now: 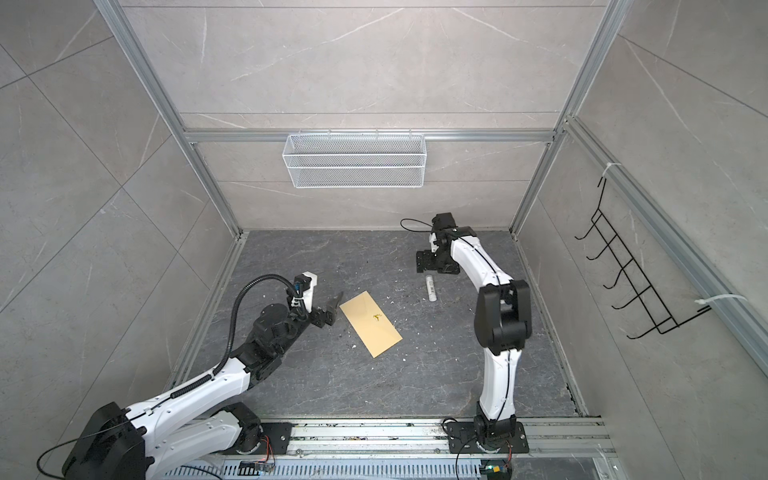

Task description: Place the letter into the envelope and seal it

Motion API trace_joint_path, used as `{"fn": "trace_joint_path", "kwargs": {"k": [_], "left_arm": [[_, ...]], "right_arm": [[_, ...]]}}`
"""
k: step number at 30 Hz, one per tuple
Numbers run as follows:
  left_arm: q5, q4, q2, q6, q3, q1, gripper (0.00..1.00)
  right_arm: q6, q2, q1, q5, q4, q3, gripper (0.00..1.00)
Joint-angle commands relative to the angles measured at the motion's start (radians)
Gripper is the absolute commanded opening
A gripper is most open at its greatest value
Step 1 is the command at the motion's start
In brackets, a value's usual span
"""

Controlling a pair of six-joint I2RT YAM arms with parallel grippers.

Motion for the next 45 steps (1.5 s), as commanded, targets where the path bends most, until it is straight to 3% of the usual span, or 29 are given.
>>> {"fn": "trace_joint_path", "kwargs": {"k": [1, 4, 10, 14, 21, 30, 33, 36, 38, 39, 44, 45], "left_arm": [[-0.097, -0.064, -0.043, -0.067, -0.009, 0.111, 0.94], [-0.138, -0.035, -0.052, -0.055, -0.056, 0.188, 0.95], [-0.251, 0.105, -0.014, 0.019, -0.171, 0.257, 0.96], [-0.291, 0.244, 0.035, 0.068, -0.237, 0.291, 0.96], [-0.303, 0.425, 0.173, 0.118, -0.308, 0.333, 0.96], [-0.194, 0.674, 0.414, 0.142, -0.302, 0.430, 0.96], [-0.151, 0.751, 0.487, 0.143, -0.303, 0.453, 0.96], [-0.084, 0.637, 0.454, 0.112, -0.276, 0.491, 0.96], [-0.059, 0.625, 0.490, 0.098, -0.252, 0.515, 0.95], [-0.073, 0.653, 0.518, 0.103, -0.240, 0.515, 0.94], [-0.040, 0.444, 0.495, 0.056, -0.154, 0.558, 0.95], [-0.009, 0.387, 0.486, 0.040, -0.135, 0.576, 1.00]], "right_arm": [[-0.001, -0.227, -0.003, -0.010, 0.282, -0.206, 0.97], [0.001, -0.421, -0.004, 0.034, 0.505, -0.438, 1.00], [0.009, -0.678, -0.004, 0.282, 0.860, -0.832, 1.00], [-0.025, -0.714, -0.003, 0.371, 1.020, -1.011, 1.00], [-0.105, -0.635, -0.003, 0.489, 1.362, -1.247, 1.00], [-0.164, -0.446, -0.003, 0.401, 1.673, -1.352, 1.00], [-0.172, -0.448, -0.003, 0.366, 1.658, -1.346, 1.00], [-0.166, -0.439, -0.007, 0.350, 1.722, -1.380, 1.00], [-0.206, -0.368, -0.011, 0.267, 1.843, -1.397, 1.00], [-0.199, -0.383, -0.015, 0.261, 1.811, -1.396, 1.00], [-0.178, -0.394, -0.032, 0.254, 1.725, -1.363, 1.00], [-0.177, -0.384, -0.033, 0.260, 1.748, -1.365, 1.00]]}}
